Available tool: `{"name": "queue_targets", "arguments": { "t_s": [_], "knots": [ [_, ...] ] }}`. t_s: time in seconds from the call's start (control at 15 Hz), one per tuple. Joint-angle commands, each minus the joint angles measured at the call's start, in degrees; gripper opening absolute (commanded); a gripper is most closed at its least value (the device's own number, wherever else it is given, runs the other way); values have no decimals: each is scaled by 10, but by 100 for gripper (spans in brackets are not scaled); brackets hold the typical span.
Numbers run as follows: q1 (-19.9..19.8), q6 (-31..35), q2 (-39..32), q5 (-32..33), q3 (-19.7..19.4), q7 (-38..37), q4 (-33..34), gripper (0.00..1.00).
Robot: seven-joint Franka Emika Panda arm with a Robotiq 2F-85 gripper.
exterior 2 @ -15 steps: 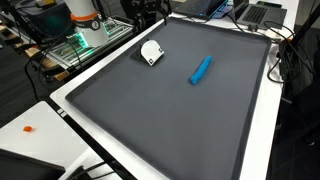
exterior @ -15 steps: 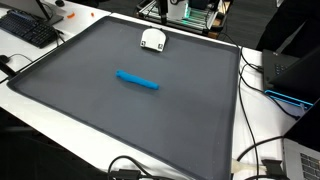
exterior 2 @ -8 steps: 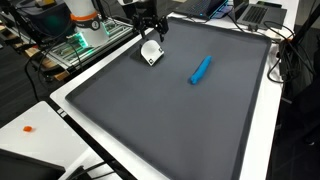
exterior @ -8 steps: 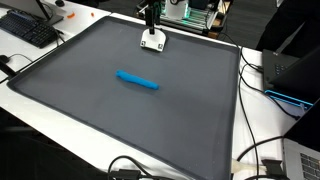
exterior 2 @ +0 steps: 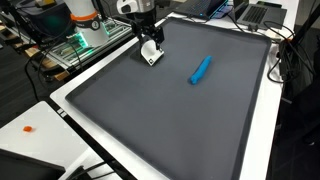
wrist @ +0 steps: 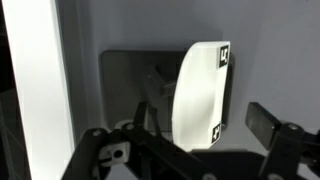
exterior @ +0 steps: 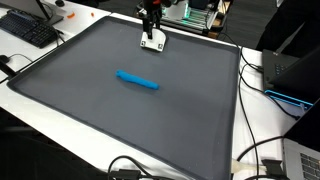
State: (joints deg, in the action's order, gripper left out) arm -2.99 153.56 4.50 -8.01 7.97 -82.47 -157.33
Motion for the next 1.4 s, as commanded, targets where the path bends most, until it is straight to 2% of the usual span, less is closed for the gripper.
{"name": "queue_targets", "arguments": {
  "t_s": [0.0,0.27,0.93,1.2,1.33],
  "knots": [
    [20,8,-16,10,-11,-6,0,100],
    [33,22,-22,5,-13,3,2,100],
    [25,79,-36,163,-20,-82,6,100],
    [29,92,-47,183,-29,-112,13,100],
    [31,96,-53,188,-34,-122,17,95]
  ]
}}
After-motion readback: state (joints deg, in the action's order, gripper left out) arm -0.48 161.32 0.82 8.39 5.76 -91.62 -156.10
